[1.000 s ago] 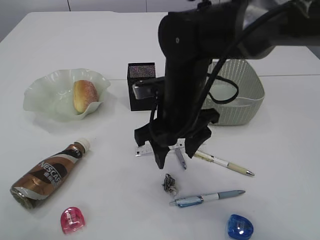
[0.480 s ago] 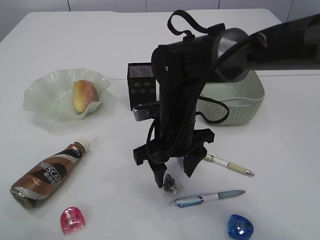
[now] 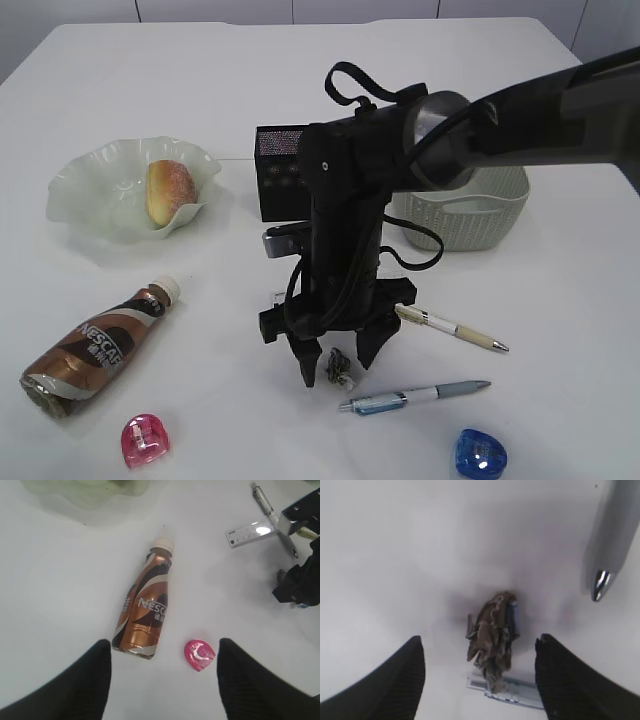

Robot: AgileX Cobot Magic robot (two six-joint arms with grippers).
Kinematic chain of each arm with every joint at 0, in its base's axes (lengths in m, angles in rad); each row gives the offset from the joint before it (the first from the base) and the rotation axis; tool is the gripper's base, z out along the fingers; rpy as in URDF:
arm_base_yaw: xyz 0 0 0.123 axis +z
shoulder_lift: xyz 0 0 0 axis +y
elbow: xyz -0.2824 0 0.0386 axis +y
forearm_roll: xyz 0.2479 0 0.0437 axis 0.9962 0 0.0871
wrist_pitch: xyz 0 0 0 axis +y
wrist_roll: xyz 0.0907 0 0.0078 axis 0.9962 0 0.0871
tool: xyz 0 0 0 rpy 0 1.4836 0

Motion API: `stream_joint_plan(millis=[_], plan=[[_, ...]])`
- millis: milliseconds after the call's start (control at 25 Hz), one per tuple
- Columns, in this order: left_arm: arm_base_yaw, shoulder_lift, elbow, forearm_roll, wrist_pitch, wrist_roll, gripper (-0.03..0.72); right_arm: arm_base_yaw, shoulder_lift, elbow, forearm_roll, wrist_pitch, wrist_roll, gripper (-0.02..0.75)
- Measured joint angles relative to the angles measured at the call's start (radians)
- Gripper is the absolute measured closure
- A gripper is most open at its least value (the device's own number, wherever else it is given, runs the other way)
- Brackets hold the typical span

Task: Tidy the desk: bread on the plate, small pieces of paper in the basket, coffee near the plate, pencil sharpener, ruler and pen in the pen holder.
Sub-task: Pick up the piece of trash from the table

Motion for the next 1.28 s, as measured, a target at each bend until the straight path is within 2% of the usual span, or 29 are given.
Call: stream_joint_plan(millis=[440,800,1120,1280], plan=[[0.000,0.000,0.000,0.000,0.000,0.000,0.202,0.000,0.005,0.000,0.013,-0.006,0.000,0.328],[0.000,0.000,0.000,0.000,0.000,0.000,0.202,0.000,0.005,0.000,0.025,-0.006,0.000,0.528],[0.000,0.000,0.000,0.000,0.000,0.000,0.202,0.000,0.005,0.000,0.025,-0.006,0.000,0.617],[0.000,0.000,0.000,0.000,0.000,0.000,0.202,0.000,0.005,0.000,0.025,-0.006,0.000,0.635]])
